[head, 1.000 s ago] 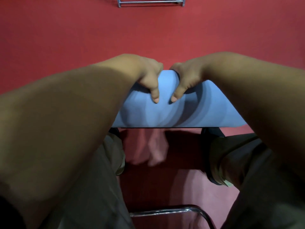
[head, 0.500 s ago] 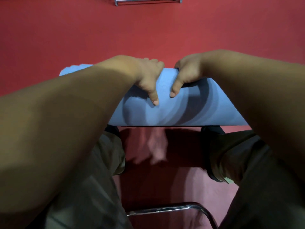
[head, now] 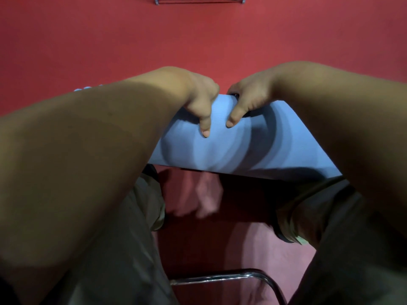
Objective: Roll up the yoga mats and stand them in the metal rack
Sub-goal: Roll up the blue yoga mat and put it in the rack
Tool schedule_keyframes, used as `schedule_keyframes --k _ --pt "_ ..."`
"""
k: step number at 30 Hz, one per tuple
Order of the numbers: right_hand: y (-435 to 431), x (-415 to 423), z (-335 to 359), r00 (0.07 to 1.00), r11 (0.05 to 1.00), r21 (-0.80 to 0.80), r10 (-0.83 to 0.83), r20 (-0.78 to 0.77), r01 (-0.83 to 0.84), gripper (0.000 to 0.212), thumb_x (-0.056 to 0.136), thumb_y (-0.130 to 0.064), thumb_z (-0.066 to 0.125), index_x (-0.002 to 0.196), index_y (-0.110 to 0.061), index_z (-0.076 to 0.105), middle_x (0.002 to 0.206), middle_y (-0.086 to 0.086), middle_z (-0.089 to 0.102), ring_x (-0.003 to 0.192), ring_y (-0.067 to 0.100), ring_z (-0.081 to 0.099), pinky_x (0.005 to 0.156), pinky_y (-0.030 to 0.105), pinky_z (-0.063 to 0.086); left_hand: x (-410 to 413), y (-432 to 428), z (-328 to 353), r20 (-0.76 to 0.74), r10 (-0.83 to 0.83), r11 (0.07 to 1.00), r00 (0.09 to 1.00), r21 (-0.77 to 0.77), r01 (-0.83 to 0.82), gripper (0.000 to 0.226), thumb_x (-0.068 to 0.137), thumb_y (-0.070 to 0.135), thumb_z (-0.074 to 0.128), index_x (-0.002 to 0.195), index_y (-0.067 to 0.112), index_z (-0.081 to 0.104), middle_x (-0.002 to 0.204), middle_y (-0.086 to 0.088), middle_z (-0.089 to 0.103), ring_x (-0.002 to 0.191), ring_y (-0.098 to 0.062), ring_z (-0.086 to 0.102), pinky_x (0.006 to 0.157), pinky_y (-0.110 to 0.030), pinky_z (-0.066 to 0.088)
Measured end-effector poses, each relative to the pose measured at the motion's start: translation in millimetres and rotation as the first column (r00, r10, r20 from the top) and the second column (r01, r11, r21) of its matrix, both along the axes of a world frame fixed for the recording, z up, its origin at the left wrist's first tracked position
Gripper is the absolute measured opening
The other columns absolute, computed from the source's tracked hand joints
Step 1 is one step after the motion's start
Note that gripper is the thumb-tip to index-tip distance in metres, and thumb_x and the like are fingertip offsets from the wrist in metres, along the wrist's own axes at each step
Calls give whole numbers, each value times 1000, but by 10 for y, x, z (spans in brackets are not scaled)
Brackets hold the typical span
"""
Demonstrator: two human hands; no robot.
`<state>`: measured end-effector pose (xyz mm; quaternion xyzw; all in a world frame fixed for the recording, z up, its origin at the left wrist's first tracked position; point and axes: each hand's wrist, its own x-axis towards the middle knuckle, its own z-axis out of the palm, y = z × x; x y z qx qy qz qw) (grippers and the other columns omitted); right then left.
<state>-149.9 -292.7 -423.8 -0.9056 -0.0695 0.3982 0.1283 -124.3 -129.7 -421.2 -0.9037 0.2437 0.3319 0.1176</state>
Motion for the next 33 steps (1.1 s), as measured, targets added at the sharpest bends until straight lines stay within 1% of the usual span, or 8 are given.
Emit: schedule_keyframes --k 4,8,11,14,16,22,25,33 --pt "34 -45 12 998 997 -52 58 -9 -59 97 58 -53 101 139 -24 56 128 -1 69 117 27 66 107 43 51 30 37 34 -66 67 997 996 46 -64 77 45 63 99 103 19 74 97 -1 76 87 -28 74 84 -47 64" --pt "32 -35 -5 997 995 -82 65 34 -63 83 50 -53 102 120 -26 66 110 -3 75 101 23 70 100 44 57 6 21 27 -94 83 996 992 31 -80 77 53 59 98 112 21 67 107 -1 72 94 -27 71 89 -45 61" --pt "-54 -32 -3 1000 999 -41 6 16 -5 70 53 -46 102 111 -25 70 101 -2 78 94 24 74 92 43 61 6 9 -20 -107 111 993 988 -17 -114 90 49 59 97 122 27 54 114 2 67 101 -26 68 94 -49 59" --pt "-166 -65 -48 995 997 24 -70 -77 72 63 57 -37 102 111 -20 74 96 3 82 89 30 80 89 52 65 -39 -52 -51 -109 77 995 991 -54 -83 127 37 67 95 144 26 41 127 1 63 110 -29 65 100 -51 57" --pt "-216 -78 -72 984 991 59 -115 -137 124 59 64 -31 100 114 -17 74 97 7 83 88 34 81 90 57 64 -101 -102 -75 -107 41 998 993 -48 -46 135 33 72 97 144 25 37 129 3 58 112 -30 63 100 -50 56" --pt "-199 -101 -81 948 973 115 -162 -275 200 59 66 -28 95 120 -12 76 105 15 82 96 40 80 97 63 60 -185 -130 -69 -29 -20 996 999 -88 17 98 47 61 101 116 24 41 107 3 59 95 -27 63 87 -48 57" --pt "-140 -102 -69 949 974 128 -147 -280 189 50 76 -26 90 122 -11 75 107 15 82 98 39 80 99 60 60 -145 -86 -2 -62 -18 998 998 -53 14 92 42 63 100 112 25 54 103 4 66 91 -24 67 87 -47 60" --pt "-1 -91 55 963 993 95 -36 -268 64 60 78 -28 94 130 -12 68 116 14 80 107 37 77 103 58 58 -12 19 91 -176 100 994 979 -27 -106 82 32 66 100 102 32 75 89 9 81 85 -23 79 87 -48 65"
